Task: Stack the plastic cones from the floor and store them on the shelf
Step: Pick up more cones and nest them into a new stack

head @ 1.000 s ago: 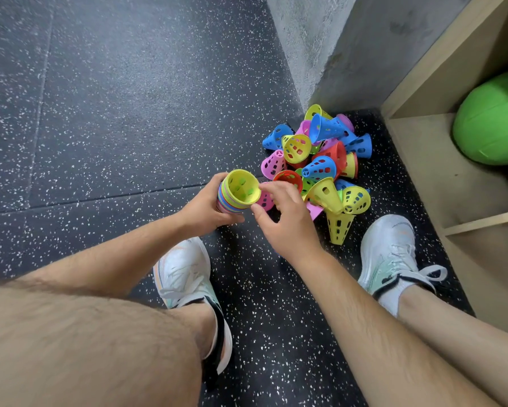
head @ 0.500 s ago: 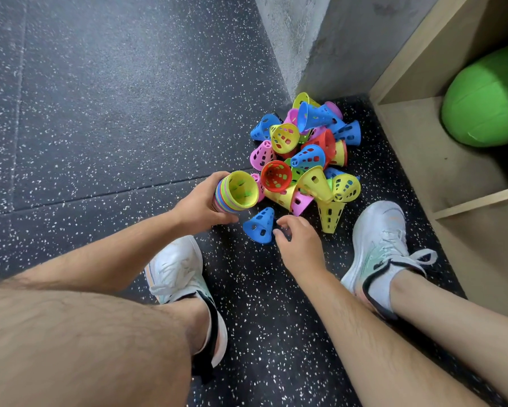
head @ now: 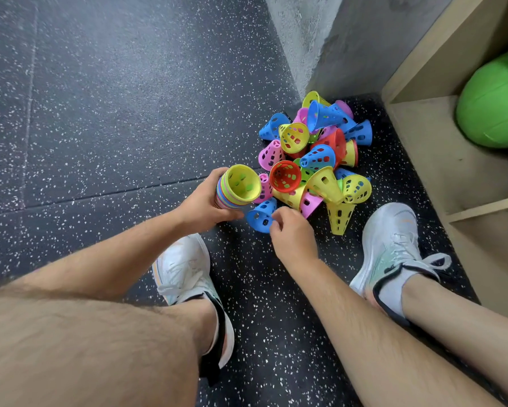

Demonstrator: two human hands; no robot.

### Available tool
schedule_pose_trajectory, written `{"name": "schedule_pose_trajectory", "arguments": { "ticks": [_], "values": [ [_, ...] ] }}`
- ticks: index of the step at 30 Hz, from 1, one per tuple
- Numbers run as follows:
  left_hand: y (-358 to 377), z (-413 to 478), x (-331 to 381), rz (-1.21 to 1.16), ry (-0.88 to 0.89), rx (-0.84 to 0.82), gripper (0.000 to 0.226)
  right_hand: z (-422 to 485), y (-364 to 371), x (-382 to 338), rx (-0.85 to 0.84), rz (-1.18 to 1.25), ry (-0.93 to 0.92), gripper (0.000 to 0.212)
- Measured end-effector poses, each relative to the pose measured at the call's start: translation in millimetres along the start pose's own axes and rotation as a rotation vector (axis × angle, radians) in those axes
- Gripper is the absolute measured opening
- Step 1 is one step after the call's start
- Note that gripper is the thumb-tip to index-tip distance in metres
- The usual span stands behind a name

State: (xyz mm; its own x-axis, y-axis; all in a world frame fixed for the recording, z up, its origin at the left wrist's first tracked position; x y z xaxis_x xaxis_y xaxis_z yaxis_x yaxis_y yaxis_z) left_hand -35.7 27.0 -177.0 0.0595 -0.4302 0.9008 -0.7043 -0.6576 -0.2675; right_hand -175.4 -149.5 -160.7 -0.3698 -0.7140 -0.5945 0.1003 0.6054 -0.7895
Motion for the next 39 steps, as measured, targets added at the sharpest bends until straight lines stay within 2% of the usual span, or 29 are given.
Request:
{"name": "schedule_pose_trajectory", "arguments": {
  "ticks": [4,8,11,15,18,21,25,29,32,36,39],
  "values": [
    [-1.0,-1.2,2.9,-0.055,-0.007,0.015,0.090,6.4,-23.5,-6.2,0.119,0.092,0.049,0.006],
    [-4.4,-0.3,3.7,-0.087,-0.009,0.041,0.090,22.3,-59.2,-28.7,0.279,0.342,0.169,0.007],
    [-5.7,0.4,1.5,-0.075,-0.010,0.032,0.090,35.4,-81.8,-48.1,0.273,0.510,0.231,0.011],
    [-3.4,-2.0,3.0,-0.074,-0.006,0.027,0.091,43.4,-100.7,-72.2,0.275,0.618,0.236,0.011],
    [-3.6,-2.5,2.6,-0.079,-0.007,0.025,0.091,47.9,-96.8,-83.2,0.169,0.674,0.259,0.008],
    [-3.8,-2.0,2.5,-0.080,-0.016,0.031,0.089,53.3,-80.2,-78.3,0.015,0.597,0.261,0.009],
    [-4.8,-2.5,2.1,-0.088,-0.030,0.038,0.090,61.7,-63.6,-52.9,0.098,0.285,0.116,0.011],
    [-6.7,-2.6,0.2,-0.104,-0.035,0.041,0.089,66.6,-48.4,-25.8,0.051,-0.026,0.033,0.026],
    [-6.3,-0.5,-0.6,-0.086,-0.039,0.036,0.089,69.9,-43.7,-14.5,0.069,-0.161,-0.028,0.032],
    [-7.0,0.2,-0.9,-0.071,-0.052,0.031,0.088,73.2,-45.6,-17.5,0.199,-0.410,-0.267,0.027],
    [-5.7,1.9,5.2,-0.079,-0.052,0.047,0.090,80.7,-41.1,-19.9,0.053,-0.559,-0.330,0.046]
  ]
}}
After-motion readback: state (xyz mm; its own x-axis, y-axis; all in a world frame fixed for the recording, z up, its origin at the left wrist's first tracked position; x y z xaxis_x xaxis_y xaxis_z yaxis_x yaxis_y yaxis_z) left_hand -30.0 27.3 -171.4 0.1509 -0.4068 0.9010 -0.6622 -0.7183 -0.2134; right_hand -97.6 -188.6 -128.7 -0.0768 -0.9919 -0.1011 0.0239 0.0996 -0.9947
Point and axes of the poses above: each hand's wrist, its own z-axis towards the middle knuckle, its own y-axis out of the palm, x = y × z, the point moved 1 cm from there along z, towards the middle knuckle, and after that the axes turned 8 degrees about -y, right-handed, at the moved point
